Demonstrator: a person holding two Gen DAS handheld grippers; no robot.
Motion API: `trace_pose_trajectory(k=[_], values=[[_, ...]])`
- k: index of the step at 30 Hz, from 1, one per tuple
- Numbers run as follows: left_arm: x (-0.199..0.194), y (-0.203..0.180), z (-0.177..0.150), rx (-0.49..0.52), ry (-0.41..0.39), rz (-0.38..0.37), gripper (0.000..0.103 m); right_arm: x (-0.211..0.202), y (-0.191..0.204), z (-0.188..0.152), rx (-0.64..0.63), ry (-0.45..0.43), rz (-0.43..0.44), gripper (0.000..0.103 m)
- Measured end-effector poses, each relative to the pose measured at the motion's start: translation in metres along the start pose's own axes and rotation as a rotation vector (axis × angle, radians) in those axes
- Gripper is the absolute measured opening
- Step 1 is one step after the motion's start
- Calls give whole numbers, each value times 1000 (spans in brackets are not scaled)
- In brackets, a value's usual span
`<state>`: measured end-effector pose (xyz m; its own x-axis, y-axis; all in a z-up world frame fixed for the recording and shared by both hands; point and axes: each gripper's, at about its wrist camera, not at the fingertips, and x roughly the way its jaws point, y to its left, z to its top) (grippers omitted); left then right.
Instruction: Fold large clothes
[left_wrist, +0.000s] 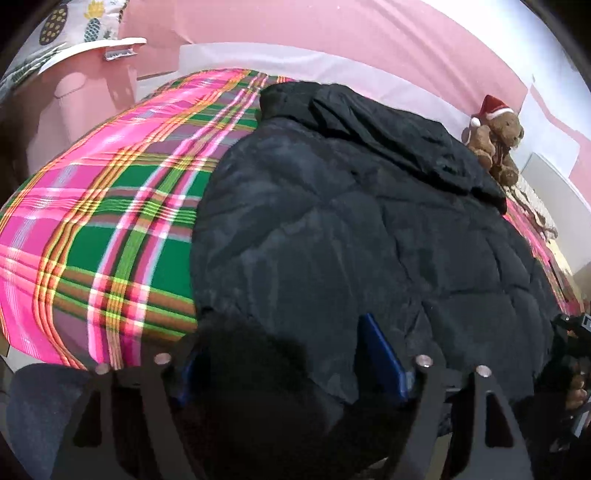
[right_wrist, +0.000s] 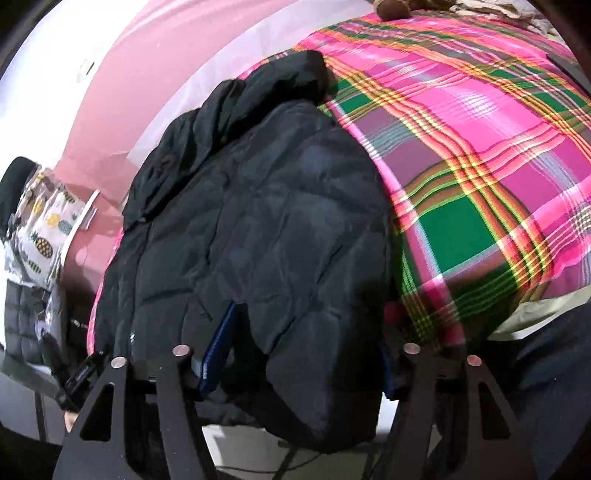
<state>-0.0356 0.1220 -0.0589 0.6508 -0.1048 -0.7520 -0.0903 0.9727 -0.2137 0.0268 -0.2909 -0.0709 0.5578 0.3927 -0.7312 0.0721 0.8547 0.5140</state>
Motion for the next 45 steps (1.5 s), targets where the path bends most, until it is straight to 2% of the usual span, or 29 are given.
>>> trace_pose_trajectory(k=[2,4,5,7,9,10,12,19,24,28,31,36,41,45], values=[[1,-4,-1,29,20,11,82,-1,-2,-2,-5,15,10,52],[2,-3,1,19,30,7,82,0,-7,-2,18,26,22,33],[1,-2,3,9,31,2,79,0,-8,-1,28,26,42,28],[-3,-2,7,-3,16,-9,48,-5,-1,2,9,12,58,18],[-14,-2,13,-19,-10,-46,30,-13,9,5,-22,-13,76,15],[-19,-2,17,-18,-26,-60,24,-20,16,8,-40,-33,93,14],[-33,-6,26,0,-75,-71,20,-33,27,13,-72,-65,119,13],[-105,-6,64,-37,-286,-179,17,-92,59,26,-129,-221,229,12],[-139,4,68,-81,-347,-236,17,-125,73,27,-144,-306,302,12],[-142,6,82,-111,-365,-258,18,-131,78,42,-152,-343,314,12],[-132,3,108,-112,-382,-259,18,-124,83,70,-142,-363,313,12],[-100,-6,176,-99,-387,-226,19,-92,93,143,-121,-372,265,13],[-41,-17,237,-88,-334,-157,20,-40,97,215,-71,-308,181,15],[28,-15,271,-106,-239,-110,24,22,88,259,-28,-205,96,18]])
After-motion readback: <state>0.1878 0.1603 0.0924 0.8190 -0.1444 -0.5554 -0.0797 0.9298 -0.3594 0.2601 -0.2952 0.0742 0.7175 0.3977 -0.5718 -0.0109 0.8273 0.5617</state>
